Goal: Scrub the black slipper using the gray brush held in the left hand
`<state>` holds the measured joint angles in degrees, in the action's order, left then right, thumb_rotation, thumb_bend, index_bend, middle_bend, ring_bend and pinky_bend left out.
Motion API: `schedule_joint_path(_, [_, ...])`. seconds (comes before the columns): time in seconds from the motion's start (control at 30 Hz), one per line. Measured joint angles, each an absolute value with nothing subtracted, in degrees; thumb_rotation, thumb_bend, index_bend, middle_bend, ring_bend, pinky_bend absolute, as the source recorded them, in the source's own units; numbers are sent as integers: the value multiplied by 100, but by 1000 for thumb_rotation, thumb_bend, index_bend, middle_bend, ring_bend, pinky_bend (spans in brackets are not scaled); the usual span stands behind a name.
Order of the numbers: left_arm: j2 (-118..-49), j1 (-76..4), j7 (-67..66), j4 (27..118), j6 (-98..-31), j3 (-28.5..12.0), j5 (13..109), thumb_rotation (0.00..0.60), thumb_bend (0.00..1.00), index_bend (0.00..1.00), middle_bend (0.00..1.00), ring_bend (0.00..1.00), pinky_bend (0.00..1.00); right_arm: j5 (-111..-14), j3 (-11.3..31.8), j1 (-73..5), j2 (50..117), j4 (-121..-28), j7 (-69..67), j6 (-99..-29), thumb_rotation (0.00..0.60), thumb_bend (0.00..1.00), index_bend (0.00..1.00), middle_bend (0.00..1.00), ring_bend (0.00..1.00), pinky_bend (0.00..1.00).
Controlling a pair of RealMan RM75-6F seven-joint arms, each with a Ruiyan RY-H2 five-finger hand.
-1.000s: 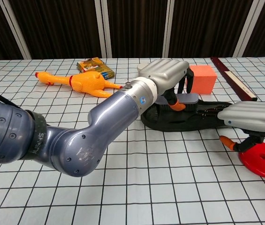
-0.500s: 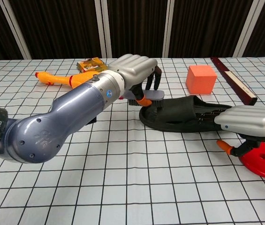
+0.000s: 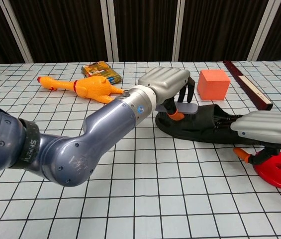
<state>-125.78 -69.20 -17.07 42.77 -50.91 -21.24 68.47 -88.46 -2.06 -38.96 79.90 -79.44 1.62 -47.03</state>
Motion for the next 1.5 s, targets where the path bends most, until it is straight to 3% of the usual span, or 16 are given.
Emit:
schedule_joint_path(0.4, [-12751, -7048, -1283, 4066, -5351, -2133, 7170, 600, 456, 544, 628, 509, 602, -8824, -215, -3899, 7925, -8034, 218, -4766, 600, 752, 0, 0, 0, 79])
schedule_joint_path(1.07, [-11710, -6246, -2616, 5819, -5376, -2041, 6535, 600, 456, 550, 630, 509, 602, -8690, -211, -3879, 7910, -8285, 560, -4780, 600, 752, 0, 0, 0, 70])
schedule_joint_path(1.13, [-11561, -6162, -2666, 6072, -5462, -2032, 6526, 600, 456, 550, 629, 510, 602, -8689, -219, -3888, 7937, -8237, 588, -4750, 600, 696, 0, 0, 0, 60])
schedule_joint_path(1.23, [-11351, -6045, -2757, 6421, -5561, -1999, 6509, 600, 456, 549, 630, 510, 602, -8646, -210, -3863, 7982, -8159, 766, -4787, 600, 406, 0, 0, 0, 30])
schedule_joint_path(1.3, [-11236, -5988, -2803, 6592, -5594, -1977, 6490, 600, 456, 549, 630, 510, 602, -8551, -194, -3835, 7984, -8171, 995, -4803, 600, 321, 0, 0, 0, 15])
schedule_joint_path(1.5, [-10930, -5800, -2848, 7239, -5632, -1872, 6421, 600, 456, 549, 630, 509, 602, -7892, -143, -3677, 7797, -8587, 2200, -4907, 600, 264, 0, 0, 0, 4])
